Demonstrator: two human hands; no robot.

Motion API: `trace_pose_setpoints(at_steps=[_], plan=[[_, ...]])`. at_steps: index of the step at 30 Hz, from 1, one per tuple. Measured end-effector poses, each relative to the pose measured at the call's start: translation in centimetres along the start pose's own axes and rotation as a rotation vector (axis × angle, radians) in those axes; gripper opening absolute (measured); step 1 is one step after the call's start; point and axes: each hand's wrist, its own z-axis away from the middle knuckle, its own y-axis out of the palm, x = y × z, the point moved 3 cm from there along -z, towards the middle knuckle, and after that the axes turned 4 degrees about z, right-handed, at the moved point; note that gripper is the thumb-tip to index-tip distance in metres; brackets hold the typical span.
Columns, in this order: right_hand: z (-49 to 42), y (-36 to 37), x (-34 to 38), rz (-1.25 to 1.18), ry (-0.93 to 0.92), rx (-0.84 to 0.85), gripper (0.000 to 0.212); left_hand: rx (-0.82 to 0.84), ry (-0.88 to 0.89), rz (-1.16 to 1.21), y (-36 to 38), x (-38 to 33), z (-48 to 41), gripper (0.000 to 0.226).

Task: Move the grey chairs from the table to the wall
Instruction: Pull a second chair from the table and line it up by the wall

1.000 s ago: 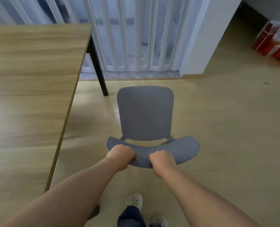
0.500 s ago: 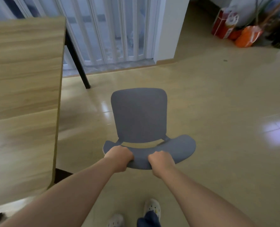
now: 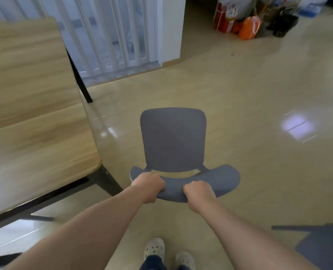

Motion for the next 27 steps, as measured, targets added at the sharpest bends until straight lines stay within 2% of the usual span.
trace_pose_setpoints(at_steps=[9,18,22,27], plan=[[10.1,5.4,1.9,-0.037,0.059,0.014,0.033,-0.022,-0.071,0.007,4.2,-8.3,6.6,0.03],[21.8,13.9,1.1,-0.087,0.087,0.019,0.038,-0.005,-0.105,0.064,9.3,-21.0,12.5,0.036],[25.4,16.1,1.7,-0.092,0.101,0.067,0.036,0.033,-0.057,0.034,10.6,-23.7,14.2,0.039],[27.4,16.4,2.3,-0.138,0.194,0.011,0.036,-0.01,-0.042,0.041,10.6,-23.6,15.6,0.041]])
